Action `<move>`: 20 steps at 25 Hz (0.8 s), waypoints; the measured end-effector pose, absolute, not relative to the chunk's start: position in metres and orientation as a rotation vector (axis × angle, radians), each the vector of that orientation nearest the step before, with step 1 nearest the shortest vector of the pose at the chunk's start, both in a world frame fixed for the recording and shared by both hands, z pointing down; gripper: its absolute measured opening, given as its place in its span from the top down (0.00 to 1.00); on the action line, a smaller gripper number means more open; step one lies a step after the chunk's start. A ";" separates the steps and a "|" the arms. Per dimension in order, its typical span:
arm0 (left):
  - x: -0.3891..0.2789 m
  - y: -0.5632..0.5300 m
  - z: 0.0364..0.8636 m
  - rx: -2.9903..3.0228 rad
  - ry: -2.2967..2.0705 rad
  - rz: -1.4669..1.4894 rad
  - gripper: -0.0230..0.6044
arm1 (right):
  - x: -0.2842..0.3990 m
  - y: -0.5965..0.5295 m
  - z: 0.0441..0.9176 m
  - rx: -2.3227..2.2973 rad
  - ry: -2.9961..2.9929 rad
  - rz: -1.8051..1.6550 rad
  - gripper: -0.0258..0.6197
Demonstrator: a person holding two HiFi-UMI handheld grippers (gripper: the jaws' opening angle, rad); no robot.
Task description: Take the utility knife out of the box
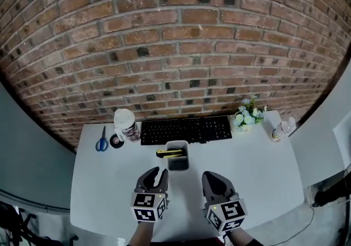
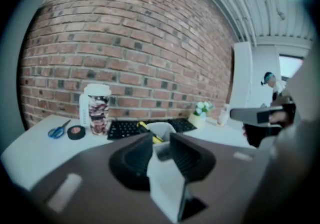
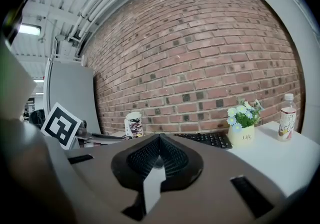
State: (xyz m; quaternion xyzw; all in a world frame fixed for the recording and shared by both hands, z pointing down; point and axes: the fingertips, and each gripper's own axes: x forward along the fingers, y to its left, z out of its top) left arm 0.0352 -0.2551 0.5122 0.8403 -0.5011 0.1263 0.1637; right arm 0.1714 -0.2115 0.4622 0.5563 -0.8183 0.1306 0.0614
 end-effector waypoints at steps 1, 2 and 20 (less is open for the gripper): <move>0.036 -0.258 0.515 2.381 -1.440 0.367 0.79 | 0.173 -0.215 0.464 1.668 -2.479 0.401 0.95; 0.037 -0.261 0.517 2.367 -1.449 0.373 0.79 | 0.174 -0.218 0.466 1.654 -2.483 0.407 0.95; 0.044 -0.300 0.557 2.175 -1.497 0.374 0.71 | 0.182 -0.258 0.497 1.516 -2.503 0.477 0.95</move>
